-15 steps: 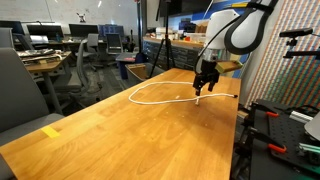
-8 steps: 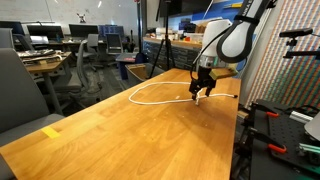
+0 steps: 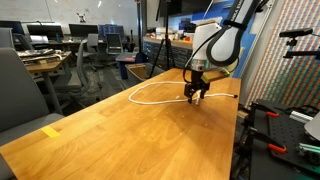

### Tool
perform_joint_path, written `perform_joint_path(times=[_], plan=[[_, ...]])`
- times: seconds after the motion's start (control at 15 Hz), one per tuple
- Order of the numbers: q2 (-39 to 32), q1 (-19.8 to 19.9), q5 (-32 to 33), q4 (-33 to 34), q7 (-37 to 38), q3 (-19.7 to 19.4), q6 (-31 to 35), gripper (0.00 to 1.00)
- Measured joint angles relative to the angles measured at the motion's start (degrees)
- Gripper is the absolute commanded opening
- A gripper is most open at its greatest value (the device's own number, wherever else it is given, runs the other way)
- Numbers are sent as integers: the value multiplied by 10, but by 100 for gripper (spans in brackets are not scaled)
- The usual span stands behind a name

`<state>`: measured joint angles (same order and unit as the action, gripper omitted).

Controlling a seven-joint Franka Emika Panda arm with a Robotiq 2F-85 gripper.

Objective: Tie a knot using the white chord

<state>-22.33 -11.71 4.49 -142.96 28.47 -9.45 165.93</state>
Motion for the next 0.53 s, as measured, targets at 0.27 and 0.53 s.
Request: perform_joint_path(times=[0.27,0.53], plan=[[-42,9,-40,48,-8,18,-40,34],[-64,61,-100,68,-58,68,-58,10]])
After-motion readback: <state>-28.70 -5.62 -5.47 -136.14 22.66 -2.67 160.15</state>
